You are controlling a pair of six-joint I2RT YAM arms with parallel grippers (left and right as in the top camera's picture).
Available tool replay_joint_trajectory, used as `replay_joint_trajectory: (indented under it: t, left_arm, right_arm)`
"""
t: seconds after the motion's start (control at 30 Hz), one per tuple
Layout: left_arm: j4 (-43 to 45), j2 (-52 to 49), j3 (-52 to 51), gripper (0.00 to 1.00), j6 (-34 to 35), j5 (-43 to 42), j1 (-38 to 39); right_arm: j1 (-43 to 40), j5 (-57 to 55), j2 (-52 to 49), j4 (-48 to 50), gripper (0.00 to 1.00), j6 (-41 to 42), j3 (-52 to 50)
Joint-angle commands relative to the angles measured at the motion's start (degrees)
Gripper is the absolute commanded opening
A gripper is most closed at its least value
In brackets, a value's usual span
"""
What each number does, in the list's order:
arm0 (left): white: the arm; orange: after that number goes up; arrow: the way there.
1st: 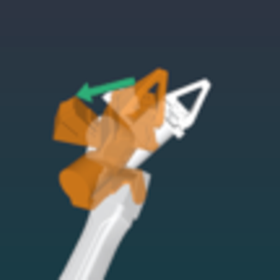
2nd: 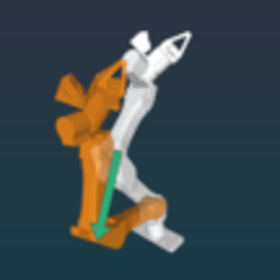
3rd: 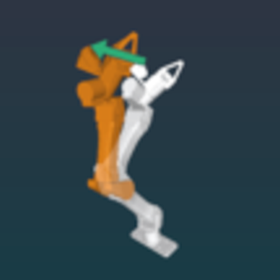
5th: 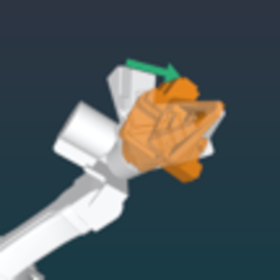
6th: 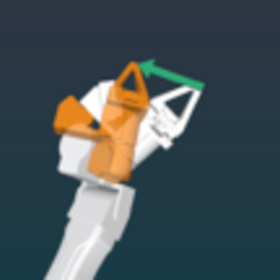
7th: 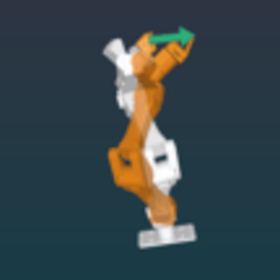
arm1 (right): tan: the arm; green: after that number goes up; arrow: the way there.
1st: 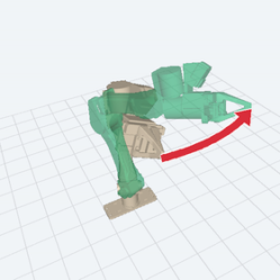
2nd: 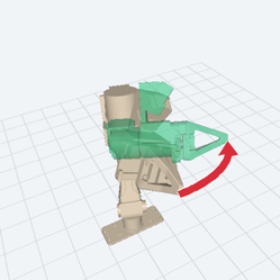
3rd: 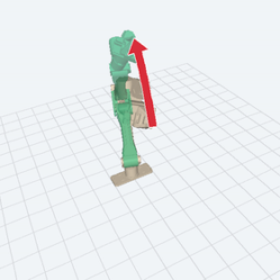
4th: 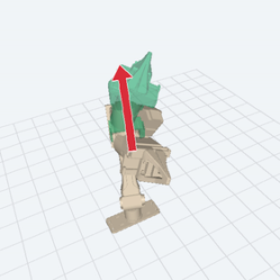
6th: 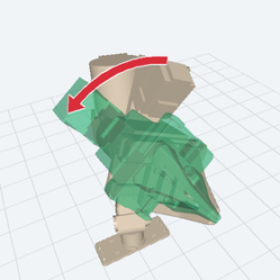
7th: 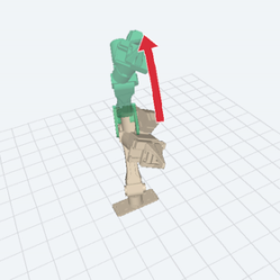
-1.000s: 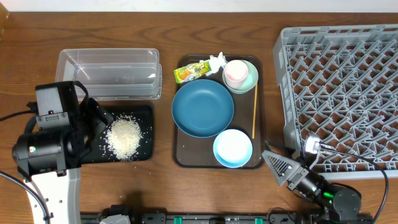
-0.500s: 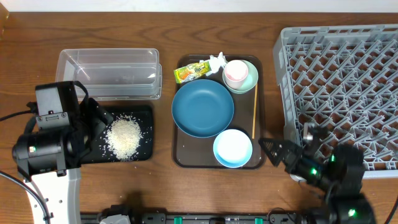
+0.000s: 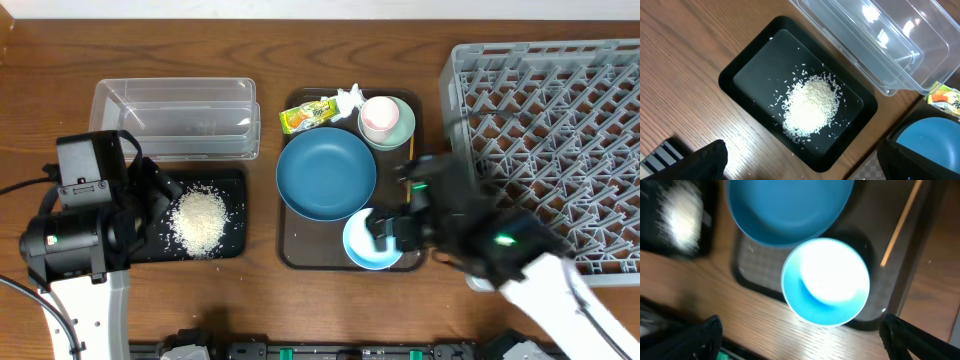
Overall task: Sort waste into correct bins and load items into the dishwasher rack
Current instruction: 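Move the right gripper to the small light-blue bowl, then grasp the light-blue bowl rim with the right gripper and lift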
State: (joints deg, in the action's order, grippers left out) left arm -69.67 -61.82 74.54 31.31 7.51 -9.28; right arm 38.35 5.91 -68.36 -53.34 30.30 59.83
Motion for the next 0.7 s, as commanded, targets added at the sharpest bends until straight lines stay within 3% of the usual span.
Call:
replay_joint_trajectory:
  t: [0.0, 0.43, 0.53, 0.67]
  left_arm:
    - [-0.2, 0.0, 0.7, 0.97, 0.3, 0.5, -0.2]
    - [-0.2, 0.0, 0.7, 0.97, 0.3, 0.5, -0.2]
    - [-0.2, 0.0, 0.7, 0.97, 0.3, 0.5, -0.2]
    - [-0.2, 0.0, 0.7, 0.97, 0.3, 0.5, -0.2]
  right_arm:
    - [5.4, -9.3, -5.3, 0.3, 0.99, 3.9, 0.6]
    - [9.0, -5.6, -23.2, 6.4, 0.99, 2.8, 0.6]
    - [9.1, -5.6, -24.7, 6.9, 0.8, 2.8, 0.6]
    - [10.7, -5.9, -25.9, 8.5, 0.76, 2.2, 0.4]
